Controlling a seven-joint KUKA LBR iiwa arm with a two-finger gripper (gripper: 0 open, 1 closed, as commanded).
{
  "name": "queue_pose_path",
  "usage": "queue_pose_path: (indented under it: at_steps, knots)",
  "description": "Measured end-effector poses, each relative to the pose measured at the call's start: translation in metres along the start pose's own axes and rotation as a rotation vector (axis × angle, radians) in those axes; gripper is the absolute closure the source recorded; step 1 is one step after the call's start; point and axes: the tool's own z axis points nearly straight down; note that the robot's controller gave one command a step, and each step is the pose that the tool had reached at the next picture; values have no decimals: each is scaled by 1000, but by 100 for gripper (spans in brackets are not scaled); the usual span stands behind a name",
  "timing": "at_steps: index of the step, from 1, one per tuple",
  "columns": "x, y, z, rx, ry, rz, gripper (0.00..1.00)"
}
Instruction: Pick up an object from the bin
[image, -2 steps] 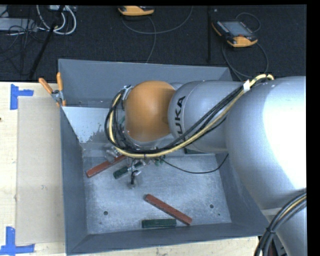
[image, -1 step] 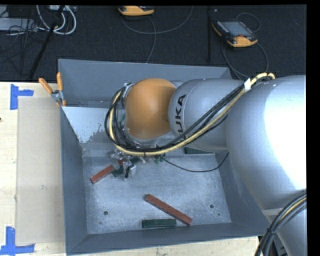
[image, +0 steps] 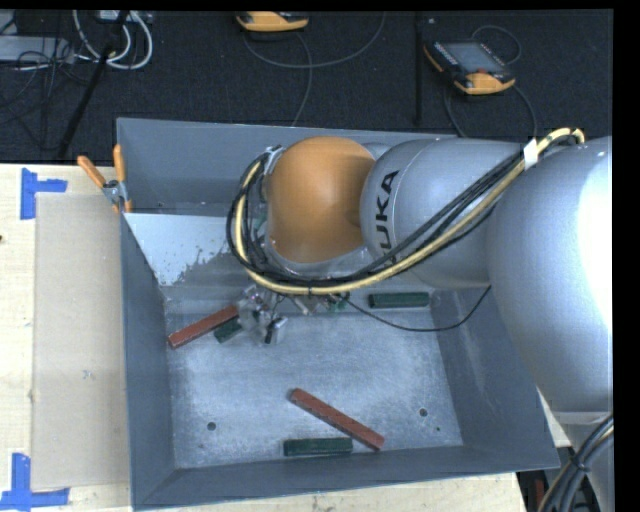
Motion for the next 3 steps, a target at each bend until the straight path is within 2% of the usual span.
queue_pose_path:
  at_steps: [1,2,3]
  knots:
    - [1,1,3,-3,4,2,0]
    - [-24,37,43,-5,3,-442,0]
    - [-24,35,42,-5,3,-436,100]
